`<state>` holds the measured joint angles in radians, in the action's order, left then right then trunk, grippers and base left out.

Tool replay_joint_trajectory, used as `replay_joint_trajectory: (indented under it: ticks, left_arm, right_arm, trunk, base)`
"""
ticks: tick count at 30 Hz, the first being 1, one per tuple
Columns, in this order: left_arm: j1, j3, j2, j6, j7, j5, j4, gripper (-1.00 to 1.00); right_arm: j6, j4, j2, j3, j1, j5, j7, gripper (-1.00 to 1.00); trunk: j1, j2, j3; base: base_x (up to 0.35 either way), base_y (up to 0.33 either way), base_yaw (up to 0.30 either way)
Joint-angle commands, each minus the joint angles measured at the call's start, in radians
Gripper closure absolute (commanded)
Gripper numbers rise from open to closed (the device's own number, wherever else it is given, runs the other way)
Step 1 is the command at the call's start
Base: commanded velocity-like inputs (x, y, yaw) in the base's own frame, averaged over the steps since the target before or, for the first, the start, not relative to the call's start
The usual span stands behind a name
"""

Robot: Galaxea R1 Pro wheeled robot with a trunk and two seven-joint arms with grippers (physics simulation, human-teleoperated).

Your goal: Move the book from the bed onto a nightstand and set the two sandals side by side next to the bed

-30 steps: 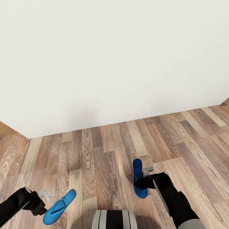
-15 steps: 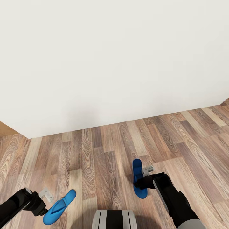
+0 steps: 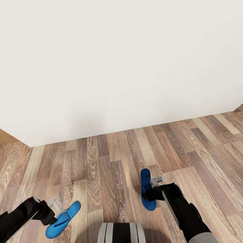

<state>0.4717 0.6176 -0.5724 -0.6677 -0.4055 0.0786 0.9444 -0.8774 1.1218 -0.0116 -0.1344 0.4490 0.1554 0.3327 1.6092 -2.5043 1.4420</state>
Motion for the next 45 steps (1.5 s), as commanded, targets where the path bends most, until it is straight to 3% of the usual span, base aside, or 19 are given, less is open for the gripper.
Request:
replay_joint_trajectory:
  ticks: [1, 9, 17, 45]
  left_arm:
    - [0.007, 0.004, 0.005, -0.002, 0.003, 0.008, -0.008, -1.00]
    - [0.064, 0.005, 0.043, 0.023, 0.002, 0.007, -0.098, -1.00]
    - [0.081, 0.005, 0.064, 0.046, 0.002, 0.007, -0.126, -1.00]
    - [0.085, 0.007, 0.082, 0.040, 0.021, 0.007, -0.131, -1.00]
  right_arm:
    - [-0.003, 0.001, -0.001, -0.001, 0.000, 0.010, 0.008, 1.00]
    - [-0.003, 0.002, -0.001, -0.004, 0.000, 0.010, 0.006, 1.00]
    - [-0.004, 0.005, -0.001, -0.007, 0.000, 0.013, 0.003, 1.00]
    - [-0.100, 0.178, 0.013, -0.003, -0.003, 0.005, 0.000, 1.00]
  trunk:
    - [0.000, 0.000, 0.001]
    - [0.000, 0.000, 0.005]
    - [0.000, 0.000, 0.015]
    - [0.000, 0.000, 0.045]
  base:
    - [0.000, 0.000, 0.000]
    - [0.000, 0.000, 0.003]
    - [0.000, 0.000, 0.065]
    - [0.000, 0.000, 0.016]
